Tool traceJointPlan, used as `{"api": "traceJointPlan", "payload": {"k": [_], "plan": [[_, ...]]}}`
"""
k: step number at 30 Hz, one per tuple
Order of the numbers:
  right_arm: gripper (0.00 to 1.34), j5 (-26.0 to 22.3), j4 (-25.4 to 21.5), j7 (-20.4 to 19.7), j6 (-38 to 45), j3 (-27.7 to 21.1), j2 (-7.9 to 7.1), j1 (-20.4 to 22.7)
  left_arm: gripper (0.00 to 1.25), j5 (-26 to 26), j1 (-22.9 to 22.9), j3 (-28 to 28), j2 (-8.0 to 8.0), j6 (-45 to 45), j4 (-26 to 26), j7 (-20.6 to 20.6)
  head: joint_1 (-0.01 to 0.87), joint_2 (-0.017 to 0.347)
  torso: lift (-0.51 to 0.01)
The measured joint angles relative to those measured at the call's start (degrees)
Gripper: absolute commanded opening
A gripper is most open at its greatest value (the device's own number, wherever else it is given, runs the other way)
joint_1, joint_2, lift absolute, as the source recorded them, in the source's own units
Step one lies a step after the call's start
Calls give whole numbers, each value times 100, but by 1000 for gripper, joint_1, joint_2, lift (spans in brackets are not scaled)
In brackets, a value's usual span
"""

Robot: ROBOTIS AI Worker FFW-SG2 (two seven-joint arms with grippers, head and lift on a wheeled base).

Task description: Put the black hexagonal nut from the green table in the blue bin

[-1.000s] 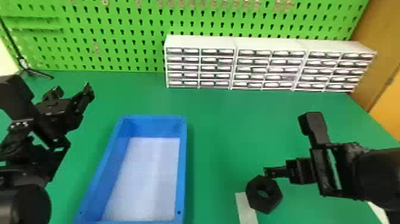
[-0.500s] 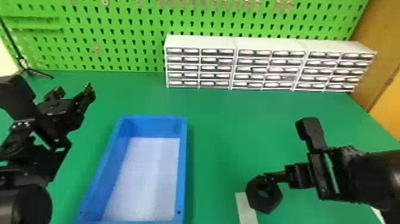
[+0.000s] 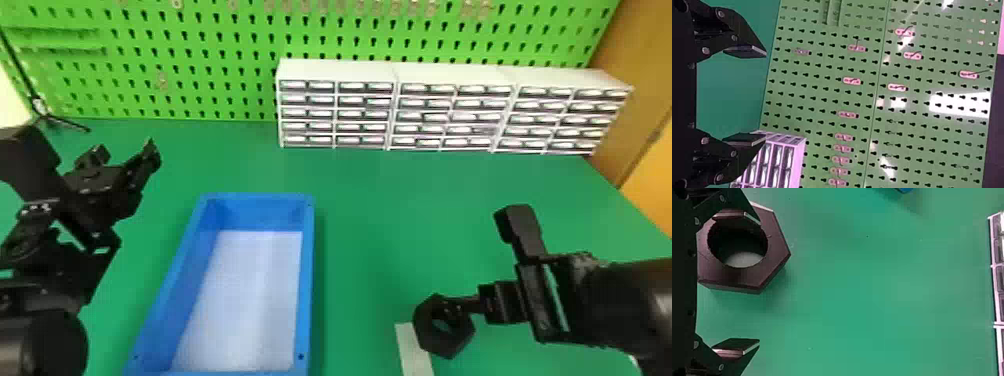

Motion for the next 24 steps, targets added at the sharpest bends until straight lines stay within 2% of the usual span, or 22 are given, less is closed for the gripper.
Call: {"api": "traceJointPlan", "payload": {"k": [24], "plan": [[1105,0,245,0,0,72,-23,-31,755,6,-9,-9,0,1,6,0,692,8,-97]]}}
